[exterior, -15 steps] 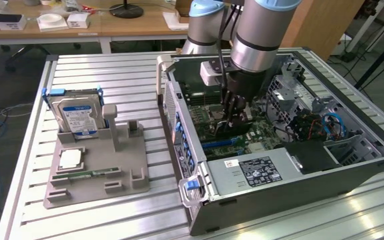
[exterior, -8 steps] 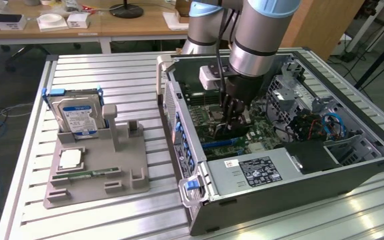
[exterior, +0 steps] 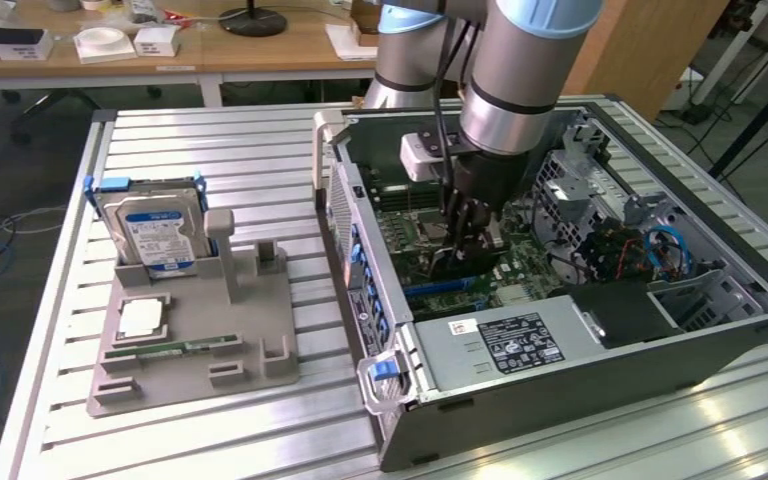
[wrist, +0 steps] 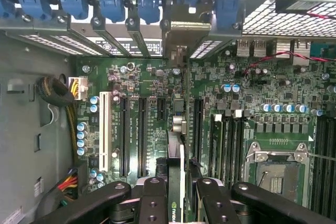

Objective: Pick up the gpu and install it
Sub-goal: 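Insert the gpu into the slot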

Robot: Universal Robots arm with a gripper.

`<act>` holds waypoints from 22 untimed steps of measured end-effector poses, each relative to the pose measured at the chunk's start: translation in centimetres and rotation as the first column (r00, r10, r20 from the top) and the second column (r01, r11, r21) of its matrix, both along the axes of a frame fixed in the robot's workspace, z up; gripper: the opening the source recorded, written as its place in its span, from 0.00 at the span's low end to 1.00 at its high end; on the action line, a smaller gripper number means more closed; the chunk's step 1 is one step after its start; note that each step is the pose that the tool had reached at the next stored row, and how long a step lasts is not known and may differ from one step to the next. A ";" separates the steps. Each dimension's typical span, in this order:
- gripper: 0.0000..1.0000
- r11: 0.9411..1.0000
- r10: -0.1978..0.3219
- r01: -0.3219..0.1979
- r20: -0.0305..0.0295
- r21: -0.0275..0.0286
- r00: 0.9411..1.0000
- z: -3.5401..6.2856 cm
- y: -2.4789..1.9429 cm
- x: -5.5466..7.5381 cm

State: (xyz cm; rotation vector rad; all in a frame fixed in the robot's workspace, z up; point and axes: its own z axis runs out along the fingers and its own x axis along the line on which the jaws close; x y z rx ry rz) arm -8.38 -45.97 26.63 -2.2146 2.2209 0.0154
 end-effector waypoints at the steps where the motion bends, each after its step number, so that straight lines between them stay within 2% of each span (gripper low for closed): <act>1: 0.26 1.000 0.000 0.000 0.000 0.000 1.000 -0.09 0.00 0.0; 6: 0.26 1.000 0.000 0.000 0.000 0.000 1.000 -0.78 0.01 0.0; 15: 0.26 1.000 0.000 0.000 0.000 0.000 1.000 -1.46 0.09 -0.2; 22: 0.26 1.000 0.000 0.000 0.000 0.000 1.000 -1.53 0.12 -0.2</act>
